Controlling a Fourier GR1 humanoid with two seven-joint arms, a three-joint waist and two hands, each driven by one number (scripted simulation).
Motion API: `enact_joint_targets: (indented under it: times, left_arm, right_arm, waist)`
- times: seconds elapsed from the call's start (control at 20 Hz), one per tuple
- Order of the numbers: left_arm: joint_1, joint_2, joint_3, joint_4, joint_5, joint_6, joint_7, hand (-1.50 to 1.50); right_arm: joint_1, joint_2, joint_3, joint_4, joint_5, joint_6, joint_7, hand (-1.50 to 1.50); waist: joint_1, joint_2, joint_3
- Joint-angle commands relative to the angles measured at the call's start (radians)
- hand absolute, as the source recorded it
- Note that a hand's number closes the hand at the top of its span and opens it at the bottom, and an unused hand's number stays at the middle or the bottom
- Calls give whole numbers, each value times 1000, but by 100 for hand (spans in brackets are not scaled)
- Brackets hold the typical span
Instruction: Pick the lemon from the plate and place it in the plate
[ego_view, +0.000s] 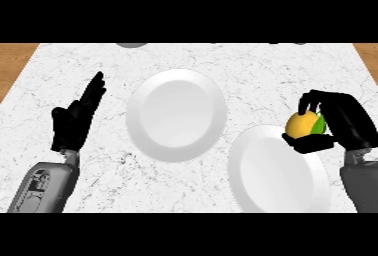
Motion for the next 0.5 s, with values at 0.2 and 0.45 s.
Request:
enact_joint_targets:
  times: [0.2, 0.45]
  left_arm:
    - [52, -24, -12, 6, -29, 13, -36, 0]
    - [18, -19, 10, -3, -37, 14, -17, 0]
  right_arm:
    - [-163, 57, 2, -73, -118, 1, -142, 150]
    - [-209, 194, 117, -53, -102, 47, -42, 150]
  waist:
    - [-11, -4, -2]
    - [-12, -3, -2]
